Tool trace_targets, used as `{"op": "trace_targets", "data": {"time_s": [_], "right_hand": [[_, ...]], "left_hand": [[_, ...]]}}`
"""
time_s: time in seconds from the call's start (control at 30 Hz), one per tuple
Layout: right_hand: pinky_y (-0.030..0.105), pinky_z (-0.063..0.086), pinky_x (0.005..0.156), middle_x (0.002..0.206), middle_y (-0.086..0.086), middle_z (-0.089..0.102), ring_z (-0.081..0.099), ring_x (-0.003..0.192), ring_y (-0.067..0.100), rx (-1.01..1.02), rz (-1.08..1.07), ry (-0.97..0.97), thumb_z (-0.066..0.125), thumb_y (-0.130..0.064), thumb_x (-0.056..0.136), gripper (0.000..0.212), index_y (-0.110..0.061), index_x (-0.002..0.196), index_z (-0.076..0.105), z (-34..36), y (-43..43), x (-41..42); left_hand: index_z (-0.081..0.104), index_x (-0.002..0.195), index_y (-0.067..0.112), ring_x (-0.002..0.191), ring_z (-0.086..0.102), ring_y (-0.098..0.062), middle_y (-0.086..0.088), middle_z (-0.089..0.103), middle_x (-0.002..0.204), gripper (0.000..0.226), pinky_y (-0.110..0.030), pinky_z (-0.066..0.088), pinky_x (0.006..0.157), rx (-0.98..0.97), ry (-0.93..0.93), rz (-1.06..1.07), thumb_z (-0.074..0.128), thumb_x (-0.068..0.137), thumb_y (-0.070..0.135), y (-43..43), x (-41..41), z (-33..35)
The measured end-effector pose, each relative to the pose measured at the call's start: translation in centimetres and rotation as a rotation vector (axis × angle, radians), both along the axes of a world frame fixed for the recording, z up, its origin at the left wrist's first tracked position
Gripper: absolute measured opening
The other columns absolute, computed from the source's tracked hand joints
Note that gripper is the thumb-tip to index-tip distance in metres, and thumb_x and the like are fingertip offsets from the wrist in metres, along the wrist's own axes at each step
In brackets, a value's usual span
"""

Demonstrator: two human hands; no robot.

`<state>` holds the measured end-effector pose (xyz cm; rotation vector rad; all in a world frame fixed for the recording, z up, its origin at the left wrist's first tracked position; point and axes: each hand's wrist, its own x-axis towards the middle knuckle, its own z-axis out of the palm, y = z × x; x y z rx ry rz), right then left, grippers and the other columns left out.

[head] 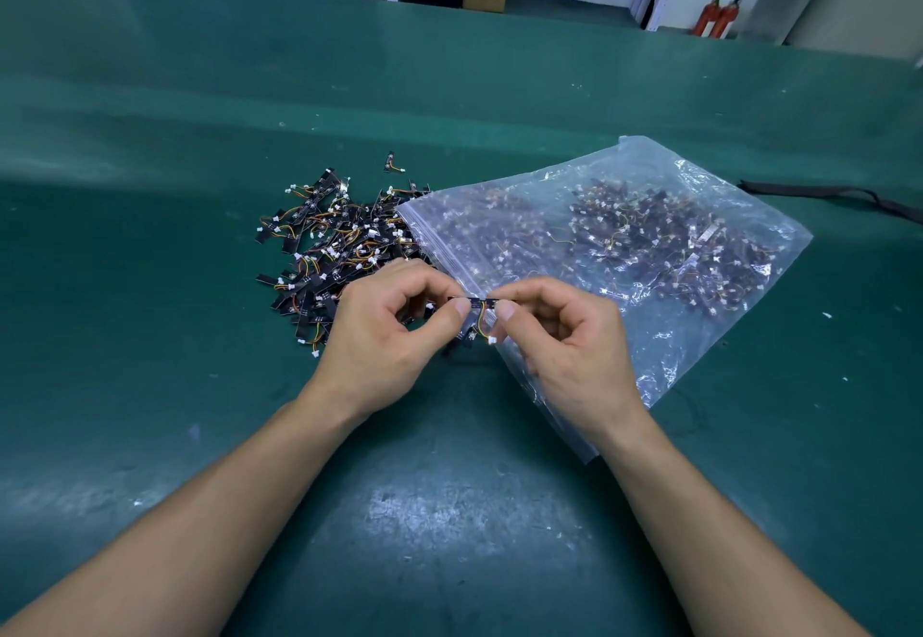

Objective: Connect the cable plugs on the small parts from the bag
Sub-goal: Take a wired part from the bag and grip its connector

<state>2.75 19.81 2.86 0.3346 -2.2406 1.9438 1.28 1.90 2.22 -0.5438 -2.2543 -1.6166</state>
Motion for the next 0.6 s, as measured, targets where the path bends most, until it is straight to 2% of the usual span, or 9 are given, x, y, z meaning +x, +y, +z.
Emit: {"op": "trace_targets", "data": {"time_s": [0.07,0.13,0.23,0.4,0.5,0.6], "right_hand": [[0.013,0.041,0.051,0.068,0.000,0.072,0.054,0.049,0.001,-0.022,-0.002,-0.016,0.068,-0.022,0.087,0.009,-0.018,0.092,0.074,-0.05,0.07,0.01],[0.013,0.040,0.051,0.067,-0.001,0.072,0.054,0.049,0.001,-0.006,0.010,0.001,0.068,-0.021,0.088,0.006,-0.019,0.087,0.074,-0.10,0.14,-0.10],[0.012,0.037,0.053,0.065,-0.005,0.069,0.052,0.049,0.001,0.063,0.009,0.048,0.068,-0.018,0.091,0.013,-0.021,0.079,0.071,-0.23,0.14,-0.29],[0.014,0.036,0.053,0.065,-0.004,0.069,0.048,0.049,0.002,0.084,0.010,0.063,0.067,-0.020,0.092,0.013,-0.019,0.079,0.071,-0.22,0.22,-0.32],[0.014,0.037,0.052,0.066,-0.002,0.070,0.050,0.048,0.002,0.060,0.019,0.049,0.067,-0.020,0.091,0.011,-0.019,0.081,0.072,-0.15,0.19,-0.20],[0.012,0.039,0.051,0.067,-0.001,0.071,0.055,0.048,0.002,-0.009,0.024,0.014,0.067,-0.020,0.090,0.006,-0.021,0.087,0.073,-0.01,0.11,-0.08]], "left_hand": [[0.065,0.077,0.028,0.070,0.055,-0.013,0.010,0.063,0.072,0.012,-0.022,0.040,0.067,-0.001,0.012,-0.002,0.067,0.085,0.019,-0.05,-0.02,0.03],[0.065,0.077,0.029,0.071,0.055,-0.013,0.009,0.063,0.074,0.013,-0.022,0.041,0.067,-0.002,0.019,0.000,0.067,0.086,0.019,-0.05,0.02,0.10],[0.065,0.077,0.030,0.070,0.055,-0.014,0.009,0.064,0.074,0.009,-0.024,0.040,0.067,-0.006,0.019,-0.008,0.065,0.086,0.028,-0.03,0.11,0.13],[0.069,0.081,0.026,0.071,0.057,-0.019,0.006,0.065,0.076,0.010,-0.030,0.043,0.066,-0.001,-0.006,-0.033,0.064,0.085,0.033,-0.04,0.16,0.20],[0.068,0.079,0.028,0.071,0.057,-0.020,0.007,0.065,0.075,0.007,-0.029,0.043,0.065,0.015,-0.002,-0.029,0.068,0.085,0.026,0.09,0.12,0.33],[0.069,0.078,0.025,0.073,0.058,-0.026,0.001,0.066,0.075,0.012,-0.034,0.045,0.066,0.026,-0.001,-0.022,0.070,0.084,0.015,-0.03,0.08,0.27]]}}
